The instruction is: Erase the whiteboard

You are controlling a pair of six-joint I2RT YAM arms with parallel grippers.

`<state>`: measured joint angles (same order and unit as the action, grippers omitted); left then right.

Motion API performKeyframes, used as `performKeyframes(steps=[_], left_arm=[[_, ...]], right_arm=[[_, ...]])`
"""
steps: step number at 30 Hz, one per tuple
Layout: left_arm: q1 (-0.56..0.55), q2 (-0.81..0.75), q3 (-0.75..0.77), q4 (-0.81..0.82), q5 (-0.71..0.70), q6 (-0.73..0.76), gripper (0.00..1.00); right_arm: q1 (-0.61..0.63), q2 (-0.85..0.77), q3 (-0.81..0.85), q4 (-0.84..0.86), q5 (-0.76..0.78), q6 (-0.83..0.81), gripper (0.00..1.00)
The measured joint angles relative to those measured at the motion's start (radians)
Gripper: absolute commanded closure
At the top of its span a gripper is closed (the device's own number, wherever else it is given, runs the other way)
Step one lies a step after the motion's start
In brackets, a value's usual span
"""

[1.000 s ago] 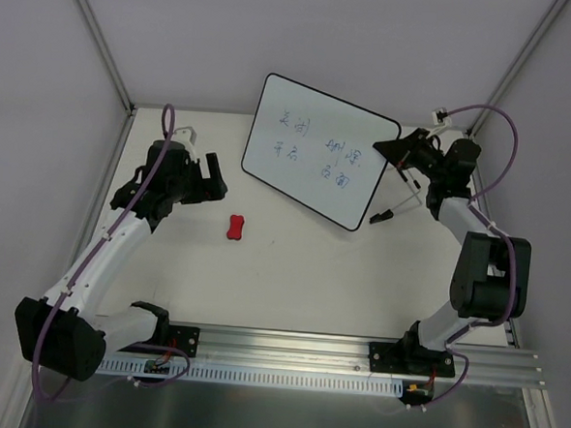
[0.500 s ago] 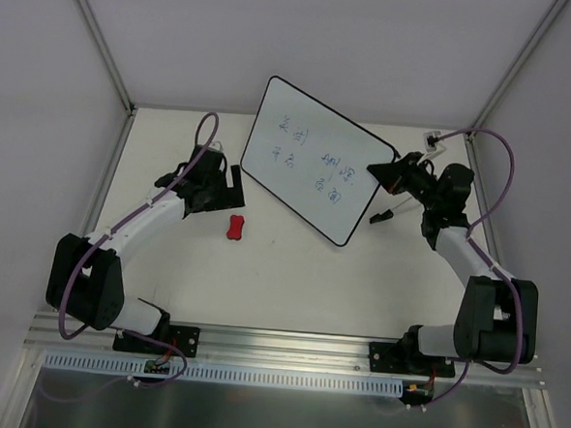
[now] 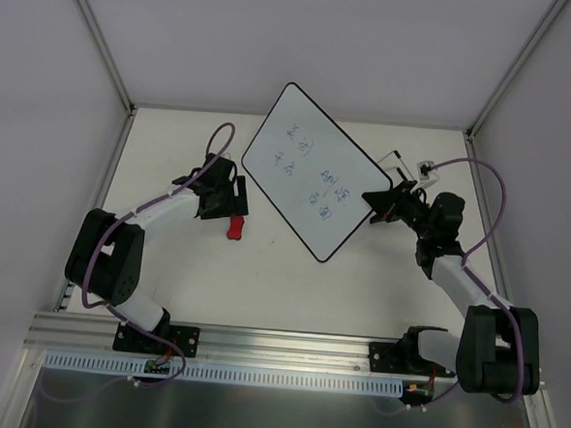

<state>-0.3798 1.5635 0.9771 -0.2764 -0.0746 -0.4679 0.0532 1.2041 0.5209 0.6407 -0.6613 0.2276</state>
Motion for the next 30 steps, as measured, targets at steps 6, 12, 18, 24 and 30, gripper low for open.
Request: performKeyframes(steps=[6, 12, 18, 24, 30], left_arm=[[-0.008, 0.028, -0.018, 0.012, 0.018, 0.007, 0.29], [-0.008, 0.063, -0.019, 0.029, 0.022, 0.011, 0.34], [-0.008, 0.093, -0.021, 0.036, 0.043, 0.011, 0.35], [-0.008, 0.095, -0.027, 0.055, 0.051, 0.011, 0.36], [-0.008, 0.095, -0.040, 0.080, 0.066, 0.011, 0.36]], right_arm=[[0.000, -0.009, -0.031, 0.016, 0.020, 0.038, 1.00], [-0.001, -0.001, -0.034, 0.025, 0.017, 0.047, 1.00], [-0.005, 0.044, -0.020, 0.039, 0.002, 0.069, 1.00], [-0.016, 0.086, -0.006, 0.048, -0.029, 0.083, 1.00], [-0.044, 0.141, 0.018, 0.052, -0.085, 0.087, 1.00]])
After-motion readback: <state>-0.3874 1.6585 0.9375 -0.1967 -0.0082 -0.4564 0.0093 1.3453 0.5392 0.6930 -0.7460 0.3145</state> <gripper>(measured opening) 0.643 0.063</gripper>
